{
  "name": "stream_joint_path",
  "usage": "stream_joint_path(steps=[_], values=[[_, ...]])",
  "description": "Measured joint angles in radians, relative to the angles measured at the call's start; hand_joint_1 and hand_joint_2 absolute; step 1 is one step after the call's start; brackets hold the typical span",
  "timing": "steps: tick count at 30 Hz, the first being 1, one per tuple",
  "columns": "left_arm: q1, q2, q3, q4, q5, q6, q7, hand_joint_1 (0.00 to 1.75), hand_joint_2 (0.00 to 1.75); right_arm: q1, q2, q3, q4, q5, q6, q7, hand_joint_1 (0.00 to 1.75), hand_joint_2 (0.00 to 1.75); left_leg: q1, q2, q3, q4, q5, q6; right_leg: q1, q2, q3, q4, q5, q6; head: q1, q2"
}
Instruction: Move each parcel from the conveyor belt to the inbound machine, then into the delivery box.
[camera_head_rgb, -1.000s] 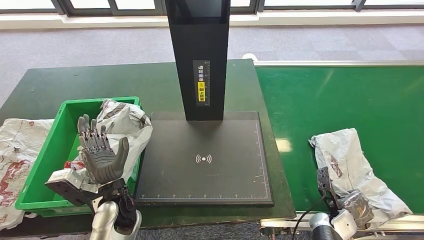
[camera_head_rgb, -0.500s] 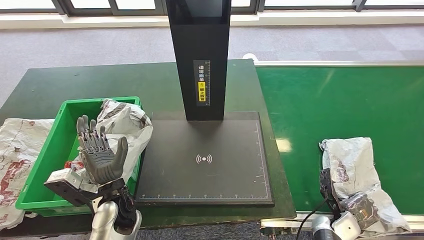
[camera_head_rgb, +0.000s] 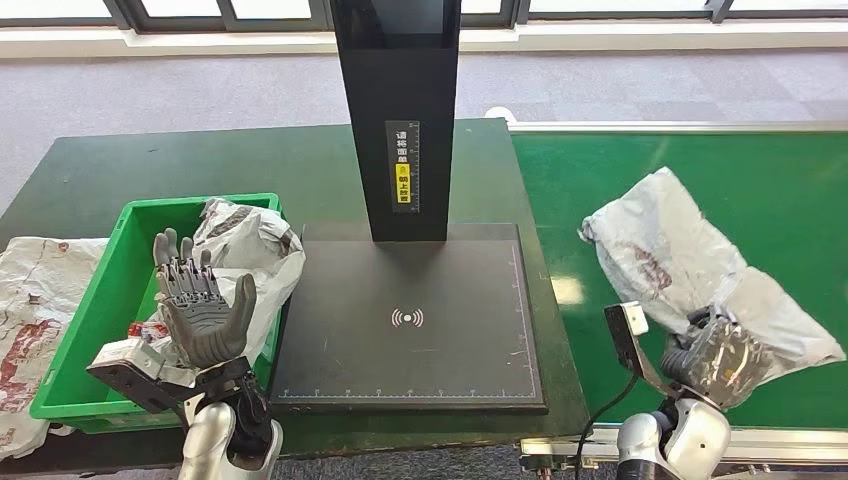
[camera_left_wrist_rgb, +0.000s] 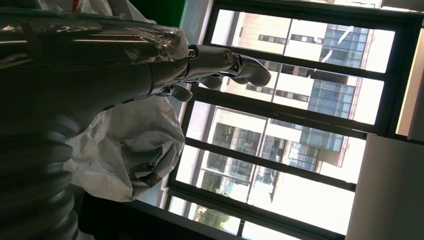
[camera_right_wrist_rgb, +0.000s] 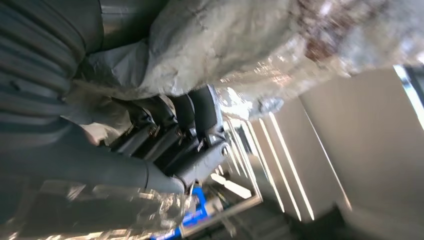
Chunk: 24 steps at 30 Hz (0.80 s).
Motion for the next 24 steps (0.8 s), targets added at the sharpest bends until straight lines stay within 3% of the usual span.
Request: stream_joint_path(steps=[6, 13, 18, 24], values=[[-0.001, 0.000, 0.001, 0.006, -0.006, -0.016, 0.000, 0.00, 1.75, 0.011, -0.003, 0.188, -0.173, 0.003, 0.001, -0.007, 1.75, 1.75, -0.001, 0.002, 0.001, 0.000, 0.000, 0.000, 0.000, 0.001, 0.000, -0.001, 0.000, 0.000, 0.000, 0.000], [-0.003, 0.000, 0.006, 0.025, -0.013, -0.021, 0.000, 0.00, 1.75, 0.015, -0.005, 0.256, -0.266, -0.058, 0.001, -0.091, 1.75, 1.75, 0.000, 0.002, 0.001, 0.000, 0.000, 0.000, 0.000, 0.002, 0.000, -0.001, 0.000, 0.000, 0.000, 0.000], [-0.004, 0.000, 0.010, 0.035, -0.015, -0.035, 0.000, 0.00, 1.75, 0.006, -0.006, 0.326, -0.225, -0.158, 0.003, -0.189, 1.75, 1.75, 0.000, 0.003, 0.001, 0.000, -0.001, -0.001, 0.000, 0.002, -0.001, 0.000, 0.000, 0.000, 0.000, 0.000], [-0.006, 0.000, 0.016, 0.048, -0.020, -0.058, 0.000, 0.00, 1.75, -0.005, -0.007, 0.445, -0.073, -0.241, 0.023, -0.261, 1.75, 1.75, 0.000, 0.003, 0.001, 0.000, -0.001, -0.001, 0.000, 0.002, -0.001, 0.000, 0.000, 0.000, 0.000, 0.000]])
